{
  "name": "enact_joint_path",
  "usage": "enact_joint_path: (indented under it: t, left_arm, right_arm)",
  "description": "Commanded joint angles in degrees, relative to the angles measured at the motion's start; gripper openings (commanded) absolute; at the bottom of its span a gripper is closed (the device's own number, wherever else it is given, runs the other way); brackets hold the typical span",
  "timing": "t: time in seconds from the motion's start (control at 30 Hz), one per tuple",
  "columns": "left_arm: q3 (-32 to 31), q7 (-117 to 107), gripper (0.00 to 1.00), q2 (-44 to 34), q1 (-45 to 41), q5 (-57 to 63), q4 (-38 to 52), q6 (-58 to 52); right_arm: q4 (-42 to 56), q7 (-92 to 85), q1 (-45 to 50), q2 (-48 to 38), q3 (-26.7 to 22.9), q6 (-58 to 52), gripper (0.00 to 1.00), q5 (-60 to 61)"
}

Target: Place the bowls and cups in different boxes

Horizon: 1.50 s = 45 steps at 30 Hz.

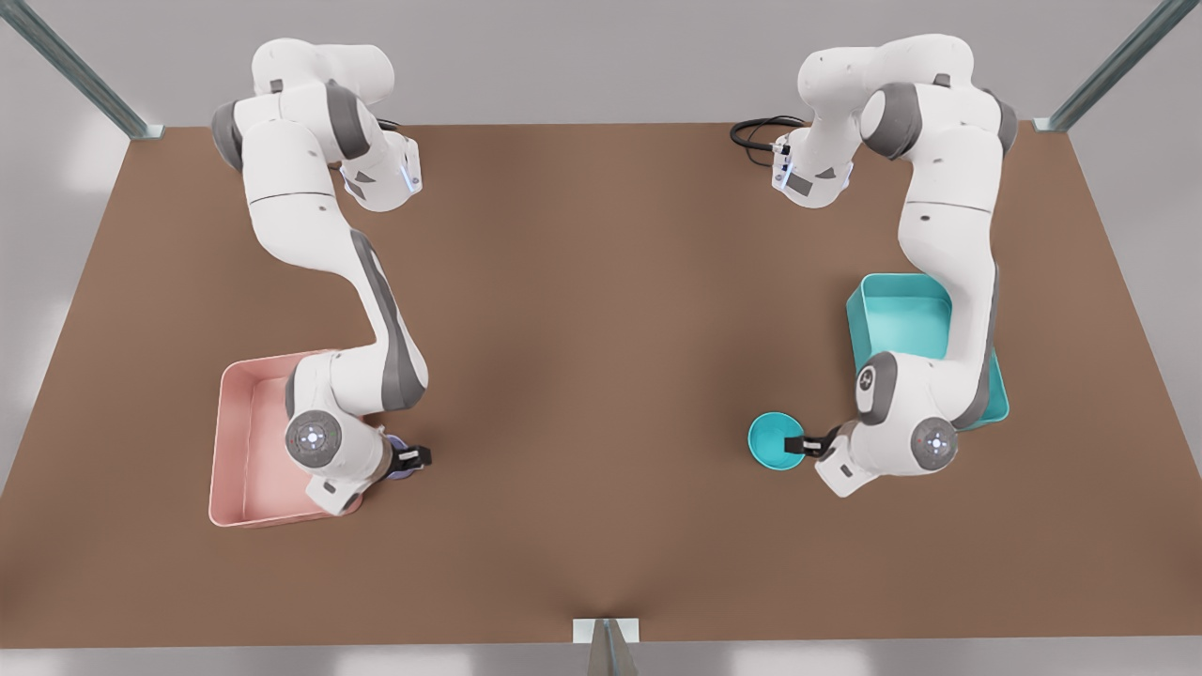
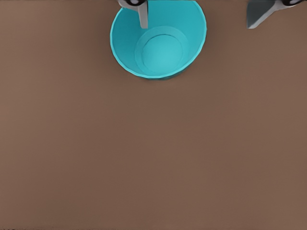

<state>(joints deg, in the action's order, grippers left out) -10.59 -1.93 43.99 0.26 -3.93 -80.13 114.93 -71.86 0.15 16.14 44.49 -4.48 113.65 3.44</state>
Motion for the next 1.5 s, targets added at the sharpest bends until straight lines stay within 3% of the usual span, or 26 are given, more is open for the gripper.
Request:
enact_joint_path:
  t: [0.0,0.33,0.37,0.43,0.6,0.87,0.97,1.03,1.1,1.27,1.47]
  left_arm:
    - [0.0,1.7,1.00,0.8,0.4,0.0,-1.2,8.3]
    - [0.1,3.2,1.00,2.8,0.4,-0.2,-5.9,9.8]
    - [0.1,3.2,0.93,2.9,0.4,-0.3,-5.9,9.9]
    - [0.1,2.9,0.62,2.9,0.4,-0.3,-5.9,10.1]
    - [0.0,2.9,0.21,2.6,0.5,-3.5,-5.8,9.8]
    - [0.0,2.7,0.21,-2.2,1.8,-4.0,-5.7,6.1]
    - [0.0,2.9,0.21,-10.7,7.8,-9.3,-6.0,5.4]
    - [0.0,4.4,0.21,-14.6,13.4,-9.2,-5.9,2.6]
    - [0.0,12.9,0.21,-17.1,20.6,-9.0,-7.2,-1.8]
    - [0.5,26.2,0.21,-23.0,26.7,-8.5,-19.8,-1.8]
    - [0.6,32.4,0.21,-24.2,31.1,-8.5,-26.6,-2.4]
  right_arm:
    - [-0.2,0.4,0.4,0.5,0.0,8.3,1.00,0.1]
    - [-9.7,-0.2,1.4,-3.3,0.0,7.2,1.00,0.3]
    - [-10.2,-0.5,1.3,-3.8,-0.1,7.1,1.00,0.3]
    - [-11.1,-0.6,1.3,-4.1,0.0,6.8,1.00,0.2]
    - [-11.0,-0.6,1.3,-3.2,-0.1,7.2,1.00,0.0]
    - [-11.1,-0.7,1.4,-1.8,-0.2,7.0,1.00,-0.7]
    - [-11.1,-0.6,1.4,-1.0,-0.2,6.9,1.00,-1.2]
    - [-11.1,-0.6,1.4,-0.9,-0.3,6.8,0.90,-1.2]
    - [-11.1,-0.8,1.3,-0.9,-0.3,6.7,0.63,-1.2]
    - [-11.0,-2.3,0.9,-0.9,-0.4,6.6,0.24,-1.2]
    - [-7.9,-2.7,0.3,-1.5,-0.4,5.0,0.21,-0.5]
